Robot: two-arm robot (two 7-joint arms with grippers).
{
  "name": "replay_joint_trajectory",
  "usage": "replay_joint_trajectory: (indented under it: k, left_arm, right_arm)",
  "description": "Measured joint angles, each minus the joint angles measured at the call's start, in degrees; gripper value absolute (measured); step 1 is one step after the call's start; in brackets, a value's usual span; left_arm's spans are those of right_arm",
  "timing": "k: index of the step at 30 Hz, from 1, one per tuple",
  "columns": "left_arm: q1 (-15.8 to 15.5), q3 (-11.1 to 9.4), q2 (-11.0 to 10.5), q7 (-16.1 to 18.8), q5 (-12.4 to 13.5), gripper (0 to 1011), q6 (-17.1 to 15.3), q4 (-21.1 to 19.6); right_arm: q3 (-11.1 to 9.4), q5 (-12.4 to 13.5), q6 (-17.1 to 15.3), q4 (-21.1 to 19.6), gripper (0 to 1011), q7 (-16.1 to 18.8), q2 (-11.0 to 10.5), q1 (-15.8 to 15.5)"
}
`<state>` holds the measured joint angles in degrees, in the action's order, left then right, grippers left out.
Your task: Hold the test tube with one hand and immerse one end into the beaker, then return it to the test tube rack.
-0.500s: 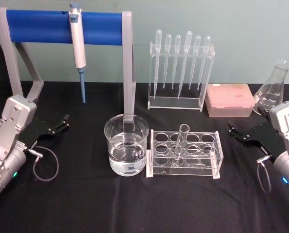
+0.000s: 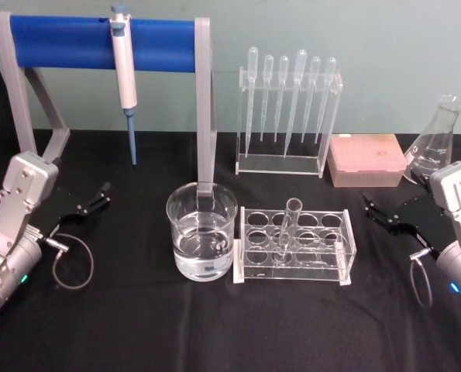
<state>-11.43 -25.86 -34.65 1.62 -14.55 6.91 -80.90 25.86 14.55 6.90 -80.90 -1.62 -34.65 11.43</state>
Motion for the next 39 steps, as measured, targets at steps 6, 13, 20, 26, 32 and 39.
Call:
replay_joint_trajectory:
  k: [6,13,20,26,32,39]
  left_arm:
    - [0.0,0.0,0.0,0.0,0.0,1000,0.0,0.0]
    - [0.0,0.0,0.0,0.0,0.0,1000,0.0,0.0]
    - [0.0,0.0,0.0,0.0,0.0,1000,0.0,0.0]
    - [0.0,0.0,0.0,0.0,0.0,1000,0.0,0.0]
    - [0.0,0.0,0.0,0.0,0.0,1000,0.0,0.0]
    - [0.0,0.0,0.0,0.0,0.0,1000,0.0,0.0]
  right_arm:
    - [0.0,0.0,0.0,0.0,1003,0.0,0.0,0.0]
    - [0.0,0.0,0.0,0.0,1003,0.0,0.0,0.0]
    - [0.0,0.0,0.0,0.0,1003,0.0,0.0,0.0]
    - [-0.1,0.0,0.0,0.0,1003,0.1,0.0,0.0]
    - [-1.5,1.5,0.5,-0.3,1003,1.8,0.9,0.2]
    - [-4.3,5.1,-0.5,-5.3,1003,5.9,-0.5,-1.3]
